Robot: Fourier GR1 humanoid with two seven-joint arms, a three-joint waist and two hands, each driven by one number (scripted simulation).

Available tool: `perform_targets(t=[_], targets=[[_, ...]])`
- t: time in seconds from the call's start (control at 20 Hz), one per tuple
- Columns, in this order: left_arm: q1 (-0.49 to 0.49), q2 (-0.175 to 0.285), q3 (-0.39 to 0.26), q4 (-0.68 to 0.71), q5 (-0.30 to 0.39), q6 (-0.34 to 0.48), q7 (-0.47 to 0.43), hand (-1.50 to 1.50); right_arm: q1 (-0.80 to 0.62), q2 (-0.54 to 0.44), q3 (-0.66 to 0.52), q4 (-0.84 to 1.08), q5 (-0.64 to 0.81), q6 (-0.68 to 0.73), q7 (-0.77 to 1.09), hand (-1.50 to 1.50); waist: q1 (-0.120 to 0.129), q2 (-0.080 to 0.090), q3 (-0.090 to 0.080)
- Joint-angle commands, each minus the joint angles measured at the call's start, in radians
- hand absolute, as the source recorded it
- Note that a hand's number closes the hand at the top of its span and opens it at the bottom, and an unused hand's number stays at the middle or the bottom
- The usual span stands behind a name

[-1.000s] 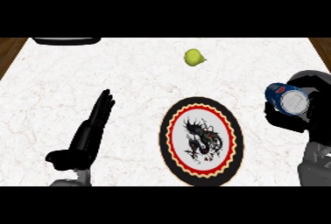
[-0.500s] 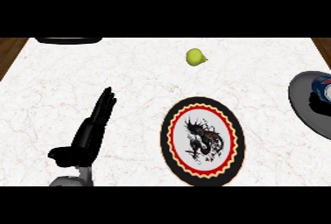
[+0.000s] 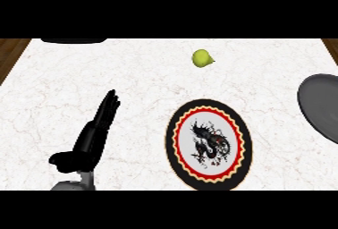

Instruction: Pick the can from the plate and place it in the pan

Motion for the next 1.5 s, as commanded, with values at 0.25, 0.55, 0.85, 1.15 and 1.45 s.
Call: perform_targets(t=[0.25,0.55,0.85,1.15,1.45], targets=[[-0.029,-0.023,-0.028,0.016,-0.02,0.003,0.002,0.0,-0.102,-0.126,0.003,0.436,0.003,0.204,-0.018,-1.5,0.038,0.022,0.001],[-0.017,-0.024,-0.025,0.028,-0.023,0.004,-0.02,0.0,-0.225,-0.128,-0.02,0.569,-0.062,0.406,-0.094,-1.5,0.044,0.019,0.004],[0.002,-0.023,-0.019,0.016,-0.017,0.002,-0.03,0.0,-0.233,-0.099,-0.135,0.57,-0.169,0.294,-0.31,-1.5,0.028,0.013,0.005],[-0.001,-0.002,0.002,0.011,-0.007,-0.011,-0.013,0.0,-0.229,-0.166,-0.257,0.607,-0.303,0.394,-0.417,-1.5,0.011,0.007,0.002],[-0.016,0.007,0.059,0.059,0.022,-0.013,-0.03,0.0,-0.093,-0.205,-0.348,0.627,-0.436,0.638,-0.531,-1.5,-0.021,-0.002,0.0]])
